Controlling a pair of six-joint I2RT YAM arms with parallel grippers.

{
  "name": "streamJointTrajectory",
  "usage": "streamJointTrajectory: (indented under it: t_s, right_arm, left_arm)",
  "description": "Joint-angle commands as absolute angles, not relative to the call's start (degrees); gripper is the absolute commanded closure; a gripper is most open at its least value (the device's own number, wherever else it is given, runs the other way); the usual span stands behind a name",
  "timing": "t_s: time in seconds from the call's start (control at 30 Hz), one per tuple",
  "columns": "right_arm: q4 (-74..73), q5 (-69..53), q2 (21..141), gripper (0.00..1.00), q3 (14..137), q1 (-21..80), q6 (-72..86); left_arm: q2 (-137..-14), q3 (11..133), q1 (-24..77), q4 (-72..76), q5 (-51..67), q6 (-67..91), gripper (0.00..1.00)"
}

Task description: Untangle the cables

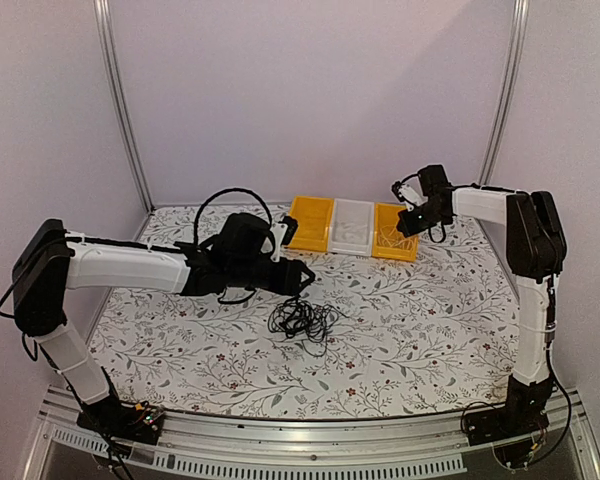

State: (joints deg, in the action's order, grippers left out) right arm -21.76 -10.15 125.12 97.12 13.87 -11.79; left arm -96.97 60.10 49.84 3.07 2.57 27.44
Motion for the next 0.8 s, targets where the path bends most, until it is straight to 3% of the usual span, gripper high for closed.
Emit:
streamJointTrajectory:
  t_s: [0.0, 0.27, 0.53, 0.77]
  right_arm:
    - [-25.5, -7.7, 124.4, 0.97, 99.6, 14.0, -13.1]
    - [-32.0, -6.8, 121.3, 0.91, 102.6, 13.8, -15.1]
    - [-42.2, -3.4, 115.9, 0.62, 103.4, 13.8, -22.5]
    - [-46.7, -6.3, 107.3, 0.54, 99.4, 13.5, -28.6]
  left_arm:
    - [-95.3, 61.8, 50.4, 0.8, 1.0, 26.5, 0.39]
    - [-94.3, 62.6, 50.4, -4.5, 0.2, 24.7, 0.39]
    - [-93.8, 60.4, 49.2, -2.9, -0.7, 20.3, 0.37]
    - [-94.5, 59.1, 46.9, 2.7, 2.4, 19.5, 0.37]
